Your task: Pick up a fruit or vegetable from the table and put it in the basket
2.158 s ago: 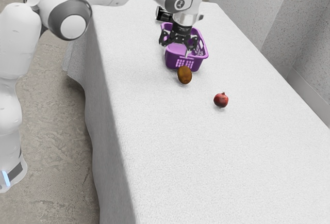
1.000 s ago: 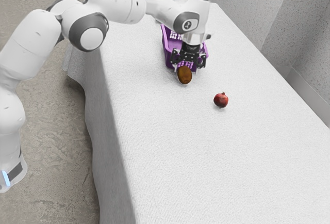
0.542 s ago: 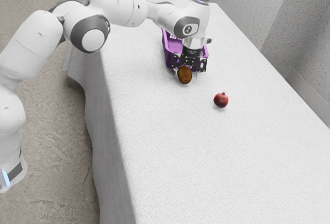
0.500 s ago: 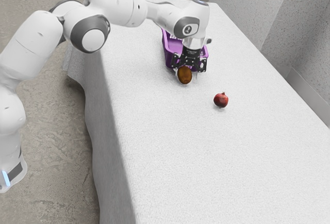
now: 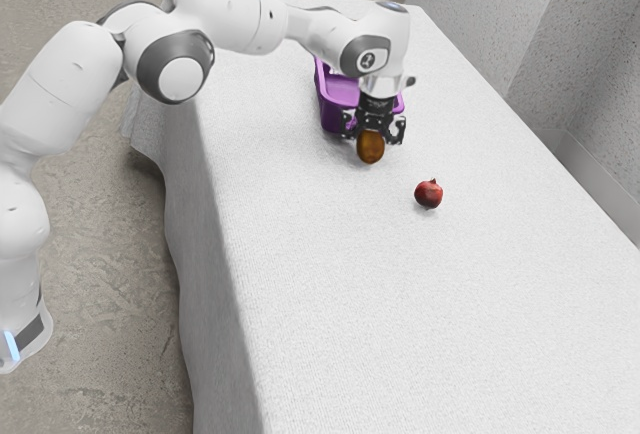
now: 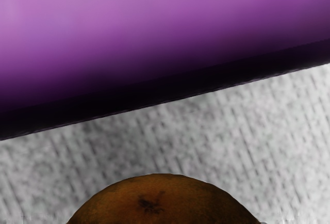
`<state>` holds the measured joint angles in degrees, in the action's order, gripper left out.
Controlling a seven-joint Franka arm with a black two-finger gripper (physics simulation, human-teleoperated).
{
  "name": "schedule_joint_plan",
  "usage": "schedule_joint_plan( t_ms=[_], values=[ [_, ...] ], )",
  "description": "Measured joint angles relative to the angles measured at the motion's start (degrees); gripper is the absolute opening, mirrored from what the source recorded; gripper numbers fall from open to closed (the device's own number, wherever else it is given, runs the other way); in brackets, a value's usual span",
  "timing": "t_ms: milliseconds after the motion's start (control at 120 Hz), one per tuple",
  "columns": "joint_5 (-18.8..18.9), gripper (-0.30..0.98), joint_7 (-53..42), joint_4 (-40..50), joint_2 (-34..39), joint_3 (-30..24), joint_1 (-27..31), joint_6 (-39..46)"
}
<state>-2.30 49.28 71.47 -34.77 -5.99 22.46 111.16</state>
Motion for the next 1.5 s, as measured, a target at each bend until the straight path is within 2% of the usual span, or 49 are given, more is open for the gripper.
schedule_joint_plan(
  t_ms=[142, 225, 292, 408, 642, 775, 975, 1083, 1250, 1317, 1450, 1500],
  values=[
    [0.7, 0.23, 1.1, 0.7, 6.4, 0.5, -4.1, -0.1],
    [1.1, 0.15, 1.9, 2.8, 12.2, 3.4, -5.8, -0.3],
    [1.2, 0.10, 2.4, 3.8, 14.7, 5.9, -5.8, -0.5],
    [1.1, 0.09, 3.0, 4.2, 15.5, 9.3, -4.6, -0.7],
    [0.1, 0.10, 1.5, 0.4, 11.8, 10.6, 2.0, -0.6],
    [-0.6, 0.08, 0.2, -7.1, 6.0, 6.3, 6.5, -0.5],
    [-0.7, 0.05, -1.4, -13.6, 0.3, 3.0, 9.8, -0.1],
    [-0.8, 0.09, -2.3, -14.1, -0.6, 2.6, 10.7, 0.4],
    [-3.4, 0.43, -4.9, -14.1, -1.4, 2.0, 12.1, 1.9],
    [-3.9, 0.53, -5.9, -14.1, -1.4, 2.0, 12.2, 2.4],
    [-4.4, 0.62, -7.6, -14.1, -0.6, 2.0, 11.7, 3.0],
    [-4.5, 0.64, -8.0, -13.0, 1.8, 3.0, 10.3, 3.2]
  ],
)
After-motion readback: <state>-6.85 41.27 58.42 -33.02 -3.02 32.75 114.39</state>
